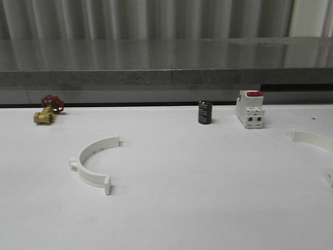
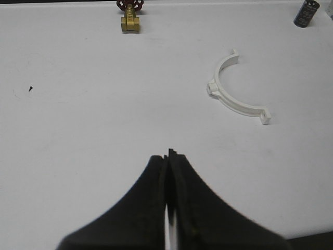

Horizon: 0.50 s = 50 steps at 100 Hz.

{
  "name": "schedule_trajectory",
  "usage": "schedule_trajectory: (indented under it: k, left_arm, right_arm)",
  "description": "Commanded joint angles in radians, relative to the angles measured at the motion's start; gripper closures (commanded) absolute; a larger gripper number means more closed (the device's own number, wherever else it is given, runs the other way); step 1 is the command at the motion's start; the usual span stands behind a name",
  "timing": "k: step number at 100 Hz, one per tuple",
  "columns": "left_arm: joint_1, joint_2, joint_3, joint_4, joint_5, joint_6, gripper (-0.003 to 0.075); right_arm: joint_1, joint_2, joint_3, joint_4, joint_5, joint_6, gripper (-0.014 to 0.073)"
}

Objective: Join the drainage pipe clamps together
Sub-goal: 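Grasp the second half-ring with the right gripper and lift it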

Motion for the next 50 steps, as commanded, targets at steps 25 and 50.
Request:
schedule_trajectory:
  k: [25, 50]
  left_arm:
    - [0.003, 0.009, -0.025, -0.003, -0.060, 0.001, 0.0741]
    - [0.003, 0.009, -0.025, -0.003, -0.060, 0.001, 0.0741]
  right_arm:
    - [-0.013, 0.202, -0.190, 0.002, 0.065, 0.004, 0.0073]
    - [-0.028, 0.327, -0.275, 0.002, 0.095, 0.004, 0.0073]
